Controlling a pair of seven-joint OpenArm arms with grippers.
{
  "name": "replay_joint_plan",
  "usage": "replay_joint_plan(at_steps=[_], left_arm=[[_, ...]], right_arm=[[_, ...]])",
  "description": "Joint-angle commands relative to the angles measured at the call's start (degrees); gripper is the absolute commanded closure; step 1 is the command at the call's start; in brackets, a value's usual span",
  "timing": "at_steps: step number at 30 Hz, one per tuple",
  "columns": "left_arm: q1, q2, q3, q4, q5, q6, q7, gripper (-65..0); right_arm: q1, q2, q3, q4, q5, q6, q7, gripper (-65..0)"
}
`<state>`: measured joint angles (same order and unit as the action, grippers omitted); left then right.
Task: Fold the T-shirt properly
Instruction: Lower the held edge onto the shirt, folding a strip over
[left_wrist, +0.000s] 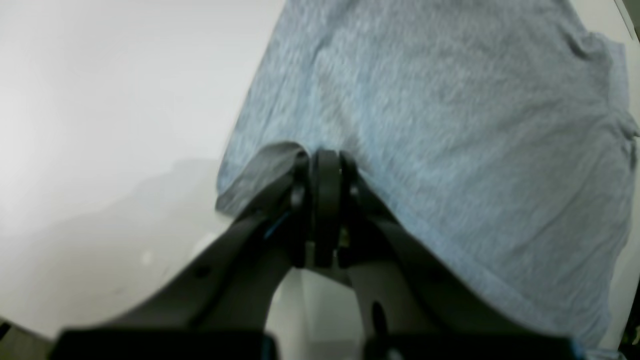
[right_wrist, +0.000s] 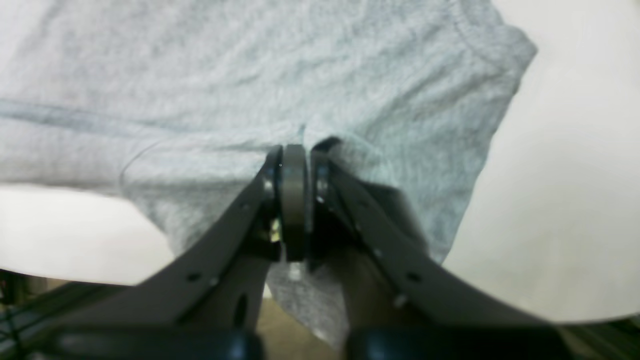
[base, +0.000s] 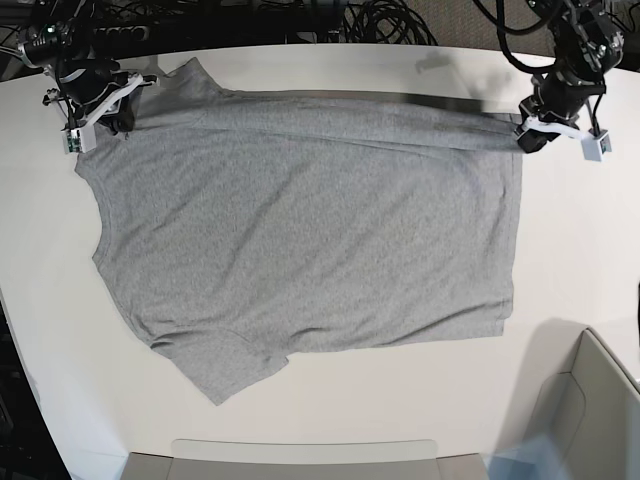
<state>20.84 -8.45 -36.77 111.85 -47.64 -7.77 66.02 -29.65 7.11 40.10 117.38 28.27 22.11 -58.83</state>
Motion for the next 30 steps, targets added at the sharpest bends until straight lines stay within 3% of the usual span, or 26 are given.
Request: replay_joint_plan(at_steps=[1, 8, 12, 17, 30], left_arm=[[-1.02, -0.74, -0.28, 1.07, -0.67, -0.19, -0.92, 0.0], [-7.70, -2.85, -0.02, -1.30, -0.32, -0.10, 1.72, 0.0], [-11.65, -2.59, 0.33, -2.62, 6.27, -0.19, 2.07, 0.0], [-15.70, -2.67, 6.22, -7.72, 11.90, -0.19, 1.45, 0.0], [-19.21, -2.67, 7.02, -11.33, 12.16, -0.19, -0.48, 0.0]], right_arm=[[0.51, 0.84, -0.67, 0.90, -0.36, 0.09, 1.29, 0.0], [2.18, 1.81, -7.53, 0.90, -7.04, -0.09, 6.21, 0.0], [4.81, 1.46, -7.79, 0.82, -10.29, -0.09, 7.36, 0.0], [8.24, 1.81, -7.96, -1.82, -10.56, -0.09, 7.88, 0.0], [14.48, 1.98, -7.96, -7.54, -10.56, -0.09, 8.15, 0.0]])
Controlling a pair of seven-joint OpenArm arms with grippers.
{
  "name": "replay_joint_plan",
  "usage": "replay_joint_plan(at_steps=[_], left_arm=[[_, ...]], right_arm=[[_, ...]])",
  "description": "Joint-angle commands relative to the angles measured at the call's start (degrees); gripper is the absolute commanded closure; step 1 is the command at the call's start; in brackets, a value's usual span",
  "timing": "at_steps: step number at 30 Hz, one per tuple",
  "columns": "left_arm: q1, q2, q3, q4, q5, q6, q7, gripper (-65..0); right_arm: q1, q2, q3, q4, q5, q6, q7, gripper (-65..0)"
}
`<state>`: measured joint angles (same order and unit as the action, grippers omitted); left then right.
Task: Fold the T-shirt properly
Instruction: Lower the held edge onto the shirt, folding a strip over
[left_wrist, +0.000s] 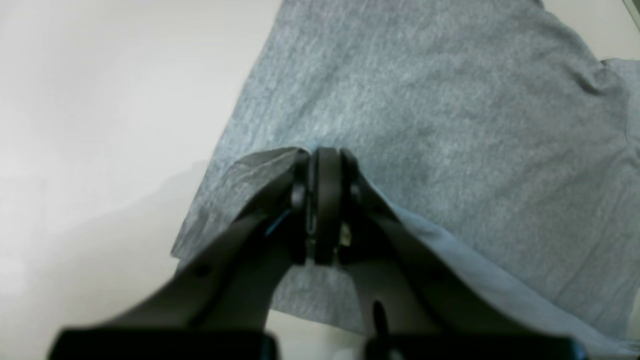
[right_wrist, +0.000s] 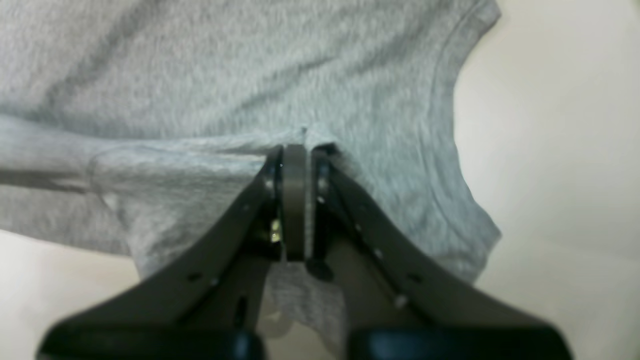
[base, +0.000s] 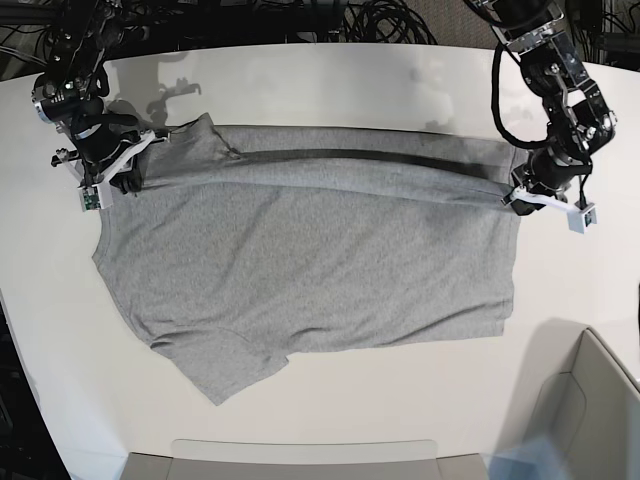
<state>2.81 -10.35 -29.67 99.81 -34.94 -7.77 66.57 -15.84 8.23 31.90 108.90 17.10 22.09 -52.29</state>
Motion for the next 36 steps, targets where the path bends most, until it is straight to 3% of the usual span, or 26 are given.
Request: replay_joint_plan(at_steps=[1, 17, 23, 32, 36], left_arm=[[-1.89, -0.86, -0.09, 0.01, -0.53, -0.19, -1.03, 0.0], [-8.13, -0.95, 0.00, -10.01, -0.53, -0.27, -1.20, 0.0], [-8.83, -1.04, 0.00, -14.75, -0.53, -0.27, -6.04, 0.0], [-9.18, -1.04, 0.00, -15.63, -0.53, -0.27, -7.71, 0.0], [-9.18, -1.04, 0.00, -15.55, -0.53, -0.19, -7.71, -7.5]], right_arm=[[1.37, 1.05, 0.23, 0.68, 0.61, -0.06, 1.61, 0.0], [9.29, 3.07, -0.03, -8.29, 0.61, 0.02, 1.61, 0.0], [12.89, 5.44, -4.43, -13.47, 0.61, -0.06, 1.61, 0.0], [17.90, 5.44, -5.57, -17.25, 0.61, -0.06, 1.70, 0.0], [19.13, 5.53, -5.48, -17.34, 0.61, -0.15, 1.70, -12.1]])
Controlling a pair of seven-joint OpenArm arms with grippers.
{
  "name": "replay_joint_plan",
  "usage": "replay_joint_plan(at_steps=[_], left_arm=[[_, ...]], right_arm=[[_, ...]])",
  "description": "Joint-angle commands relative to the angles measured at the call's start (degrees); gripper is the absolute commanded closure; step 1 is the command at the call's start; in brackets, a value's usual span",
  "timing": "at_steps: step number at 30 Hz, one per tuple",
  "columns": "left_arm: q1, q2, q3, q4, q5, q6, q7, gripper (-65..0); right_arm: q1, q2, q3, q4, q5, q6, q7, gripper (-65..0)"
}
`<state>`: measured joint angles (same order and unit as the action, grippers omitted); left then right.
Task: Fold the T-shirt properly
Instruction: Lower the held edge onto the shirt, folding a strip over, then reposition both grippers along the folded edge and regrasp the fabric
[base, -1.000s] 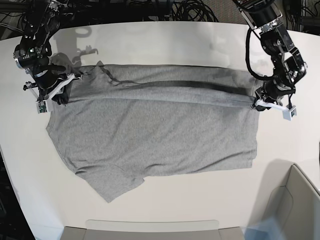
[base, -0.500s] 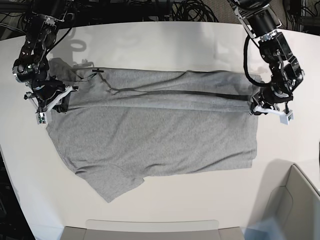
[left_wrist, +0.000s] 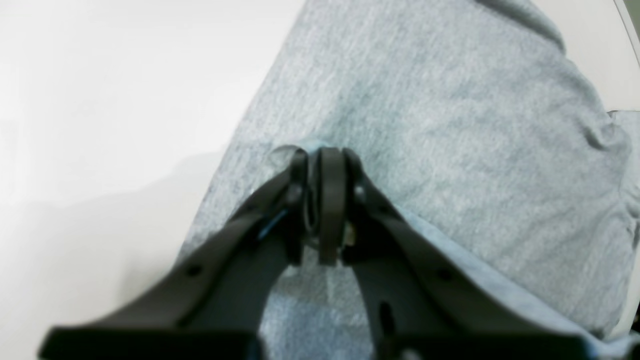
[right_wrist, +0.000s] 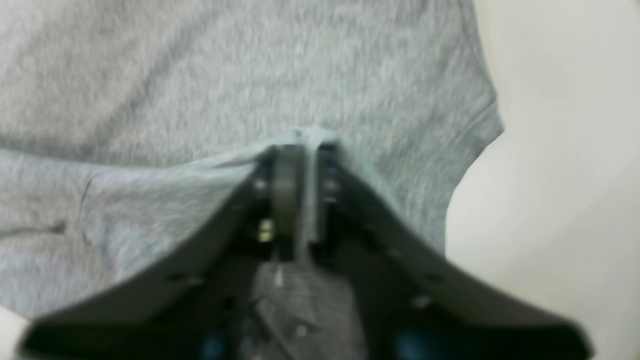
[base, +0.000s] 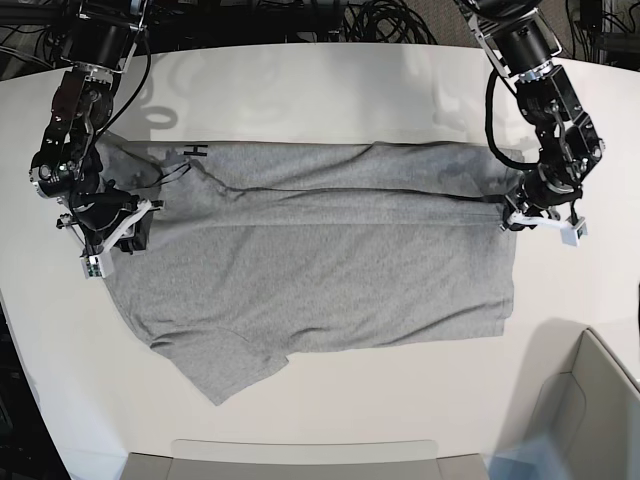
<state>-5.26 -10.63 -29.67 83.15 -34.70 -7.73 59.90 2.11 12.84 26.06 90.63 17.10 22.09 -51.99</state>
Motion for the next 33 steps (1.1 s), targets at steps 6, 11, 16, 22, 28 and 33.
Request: replay_joint_plan(at_steps=[6, 11, 16, 22, 28, 33], left_arm=[[-1.12, -0.75, -0.53, 1.20, -0.86, -0.32, -1.13, -7.2], [-0.77, -0.75, -0.61, 5.33, -0.95, -0.32, -1.13, -7.2], [-0.59, -0.75, -0.61, 8.32, -0.95, -0.23, -1.13, -7.3], [1.17, -0.75, -0.61, 8.58, -1.04, -0.41, -0.95, -7.3], [7.85, -0.22, -0.61, 18.52, -1.13, -0.58, -0.69, -7.3], [10.31, -0.14, -0.35, 20.80, -1.13, -0.58, -0.69, -7.3]], right_arm=[[1.98, 0.92, 0.70, 1.46, 0.87, -0.15, 1.39, -21.7], [1.63, 0.74, 3.08, 3.57, 1.05, -0.15, 1.31, -21.6], [1.45, 0.48, 6.95, 7.70, 1.05, 0.02, 0.78, -21.6], [-1.45, 0.48, 10.02, 12.97, 1.14, 0.20, -3.35, -21.6], [-8.31, 0.48, 16.88, 17.72, 9.14, 0.20, -7.40, -21.6], [-14.46, 0.39, 21.89, 19.57, 10.98, 0.20, -9.07, -21.6]])
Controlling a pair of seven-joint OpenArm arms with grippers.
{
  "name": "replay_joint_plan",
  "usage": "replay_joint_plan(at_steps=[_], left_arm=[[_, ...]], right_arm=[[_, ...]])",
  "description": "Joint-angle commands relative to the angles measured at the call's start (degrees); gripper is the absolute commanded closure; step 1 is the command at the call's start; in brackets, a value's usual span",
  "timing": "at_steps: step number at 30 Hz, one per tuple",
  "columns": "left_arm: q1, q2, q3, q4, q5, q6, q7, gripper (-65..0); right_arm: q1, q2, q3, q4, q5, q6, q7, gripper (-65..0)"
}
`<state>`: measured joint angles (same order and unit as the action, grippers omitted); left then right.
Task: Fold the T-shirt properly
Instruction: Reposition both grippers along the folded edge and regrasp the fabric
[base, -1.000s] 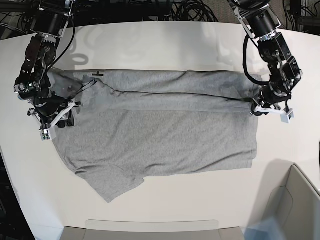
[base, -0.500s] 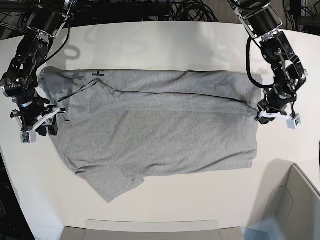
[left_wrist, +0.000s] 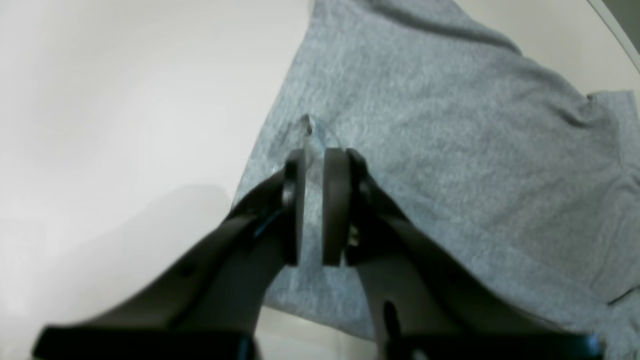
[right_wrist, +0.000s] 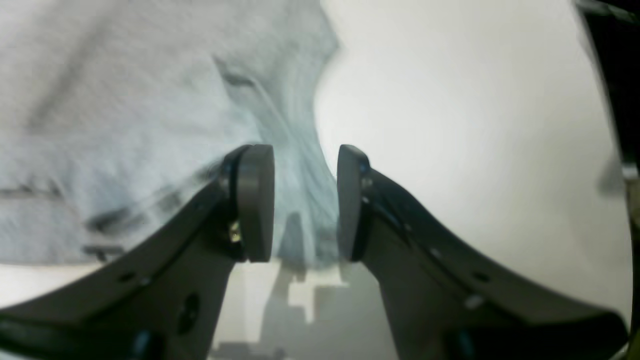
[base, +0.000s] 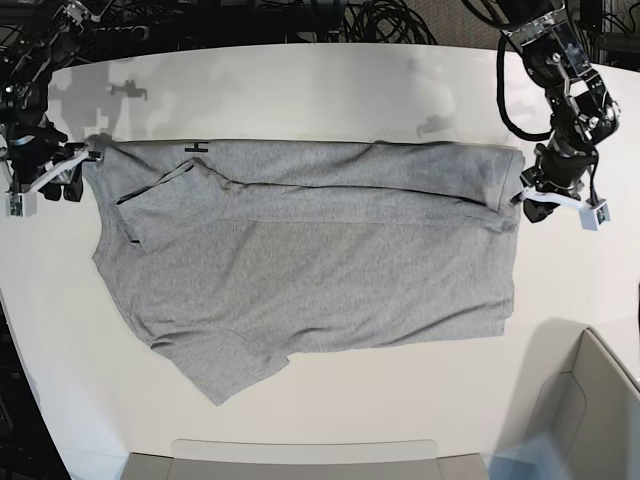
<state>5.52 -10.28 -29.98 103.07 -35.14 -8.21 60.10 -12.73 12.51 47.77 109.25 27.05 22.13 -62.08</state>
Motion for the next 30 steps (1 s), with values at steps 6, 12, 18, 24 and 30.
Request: replay_joint_plan(at_steps=[6, 12, 18, 24, 30], left_arm=[[0.06, -0.49, 0.13, 0.89, -0.69, -0.19, -0.71, -7.3], [0.68, -0.40, 0.13, 0.89, -0.69, -0.19, -0.71, -7.5], [0.68, -0.40, 0.13, 0.89, -0.69, -0.19, -0.71, -7.5], [0.68, -0.40, 0.13, 0.89, -0.69, -0.19, -0.71, -7.5], [0.68, -0.40, 0.13, 0.89, -0.69, -0.10, -0.62, -7.5]], right_arm=[[-3.22, 0.37, 5.46, -3.54, 2.80, 0.16, 1.03, -21.6], [-3.31, 0.98, 8.19, -13.56, 5.61, 0.24, 1.12, -21.6], [-1.99, 1.16, 5.81, -18.48, 5.96, 0.24, 2.44, -21.6], [-1.82, 1.25, 0.63, -21.30, 6.05, 0.24, 7.89, -21.6], [0.03, 0.89, -0.60, -24.72, 6.05, 0.24, 8.06, -21.6]])
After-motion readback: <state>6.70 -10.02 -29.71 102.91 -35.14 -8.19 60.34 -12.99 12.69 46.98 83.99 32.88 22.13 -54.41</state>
